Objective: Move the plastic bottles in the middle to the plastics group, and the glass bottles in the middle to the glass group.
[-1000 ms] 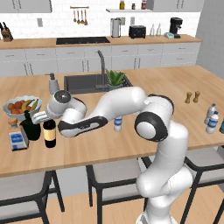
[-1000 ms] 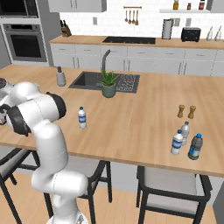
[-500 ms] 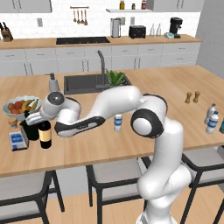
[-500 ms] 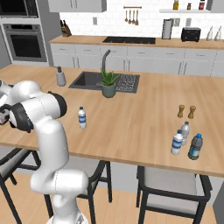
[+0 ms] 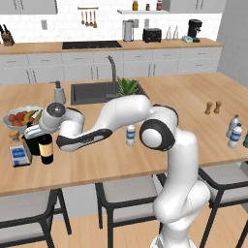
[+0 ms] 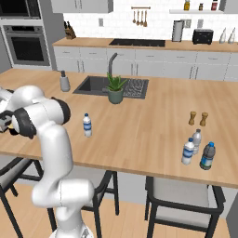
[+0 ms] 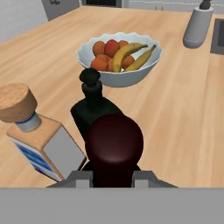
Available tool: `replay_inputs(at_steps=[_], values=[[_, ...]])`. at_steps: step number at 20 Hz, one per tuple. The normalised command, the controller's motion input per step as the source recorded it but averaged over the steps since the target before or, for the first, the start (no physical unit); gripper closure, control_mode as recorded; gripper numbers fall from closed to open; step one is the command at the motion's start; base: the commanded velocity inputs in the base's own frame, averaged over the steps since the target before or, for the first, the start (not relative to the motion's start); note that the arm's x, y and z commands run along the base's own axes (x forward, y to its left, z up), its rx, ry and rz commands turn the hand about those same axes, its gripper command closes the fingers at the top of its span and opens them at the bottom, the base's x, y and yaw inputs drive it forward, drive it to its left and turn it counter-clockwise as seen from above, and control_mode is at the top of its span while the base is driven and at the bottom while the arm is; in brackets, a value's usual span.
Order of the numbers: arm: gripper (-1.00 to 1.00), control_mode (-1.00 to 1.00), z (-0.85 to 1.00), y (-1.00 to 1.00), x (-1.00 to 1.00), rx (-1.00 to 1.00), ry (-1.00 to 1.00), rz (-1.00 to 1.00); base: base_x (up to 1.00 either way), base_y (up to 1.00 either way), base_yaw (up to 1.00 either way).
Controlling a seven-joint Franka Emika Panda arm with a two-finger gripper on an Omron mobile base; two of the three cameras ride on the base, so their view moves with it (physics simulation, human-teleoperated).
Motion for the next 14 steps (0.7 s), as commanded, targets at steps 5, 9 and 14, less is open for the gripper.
replay_inputs(at_steps=[5, 9, 14], values=[[1.0, -1.0, -0.15, 0.1, 0.03, 0.0, 0.0, 0.0, 0.0, 0.0, 0.0], [1.0, -1.0, -0.31, 0.08, 0.06, 0.0, 0.0, 0.0, 0.0, 0.0, 0.0], [1.0, -1.0, -0.28, 0.04, 0.12, 0.0, 0.0, 0.0, 0.0, 0.0, 0.0]])
